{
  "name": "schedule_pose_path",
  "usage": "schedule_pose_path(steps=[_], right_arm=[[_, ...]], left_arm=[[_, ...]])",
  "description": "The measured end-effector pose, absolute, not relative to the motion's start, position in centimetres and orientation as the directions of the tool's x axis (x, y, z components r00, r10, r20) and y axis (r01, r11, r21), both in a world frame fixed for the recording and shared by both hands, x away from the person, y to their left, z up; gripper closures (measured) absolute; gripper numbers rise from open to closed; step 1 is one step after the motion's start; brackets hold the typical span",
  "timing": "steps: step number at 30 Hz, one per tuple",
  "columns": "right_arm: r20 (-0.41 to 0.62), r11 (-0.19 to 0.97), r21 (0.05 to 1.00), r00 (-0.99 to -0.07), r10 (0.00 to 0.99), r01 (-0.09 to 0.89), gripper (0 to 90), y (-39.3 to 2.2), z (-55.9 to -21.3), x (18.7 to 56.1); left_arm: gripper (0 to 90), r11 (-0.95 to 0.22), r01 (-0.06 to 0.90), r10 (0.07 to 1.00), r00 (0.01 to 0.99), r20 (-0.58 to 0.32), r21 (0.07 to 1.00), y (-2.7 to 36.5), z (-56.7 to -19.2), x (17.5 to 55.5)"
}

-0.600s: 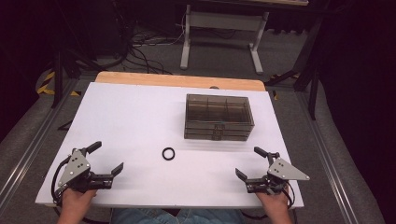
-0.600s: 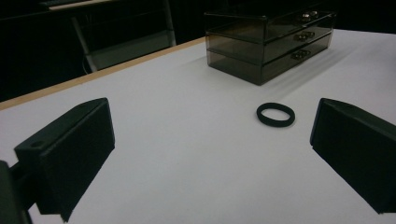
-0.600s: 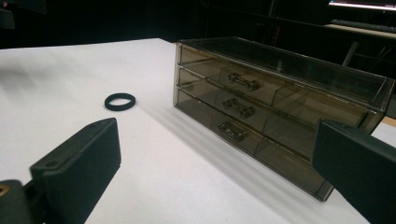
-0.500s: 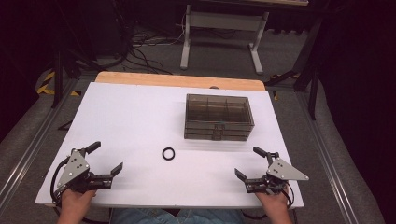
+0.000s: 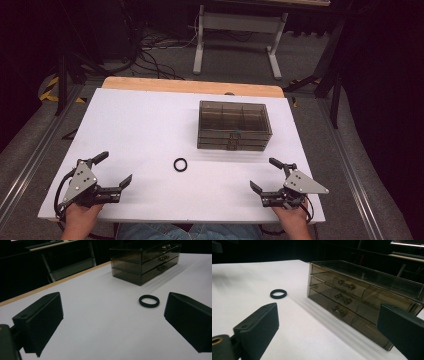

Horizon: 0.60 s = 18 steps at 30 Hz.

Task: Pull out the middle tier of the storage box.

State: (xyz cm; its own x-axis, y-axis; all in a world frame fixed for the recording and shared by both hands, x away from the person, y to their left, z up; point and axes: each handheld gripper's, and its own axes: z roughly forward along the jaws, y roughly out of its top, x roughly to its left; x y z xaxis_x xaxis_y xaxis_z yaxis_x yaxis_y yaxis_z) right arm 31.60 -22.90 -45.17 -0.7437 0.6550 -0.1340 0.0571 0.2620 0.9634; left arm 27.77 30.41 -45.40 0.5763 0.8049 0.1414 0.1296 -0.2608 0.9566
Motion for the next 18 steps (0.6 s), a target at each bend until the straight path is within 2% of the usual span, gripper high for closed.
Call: schedule_pose_path(steps=[18], right_arm=[[-0.121,0.263,0.961,-0.731,0.672,0.083,6.4,-23.12,-45.22,31.96]], left_arm=[[2.9,-0.23,0.151,0.808,0.58,0.103,0.961,30.56,-45.48,28.04]])
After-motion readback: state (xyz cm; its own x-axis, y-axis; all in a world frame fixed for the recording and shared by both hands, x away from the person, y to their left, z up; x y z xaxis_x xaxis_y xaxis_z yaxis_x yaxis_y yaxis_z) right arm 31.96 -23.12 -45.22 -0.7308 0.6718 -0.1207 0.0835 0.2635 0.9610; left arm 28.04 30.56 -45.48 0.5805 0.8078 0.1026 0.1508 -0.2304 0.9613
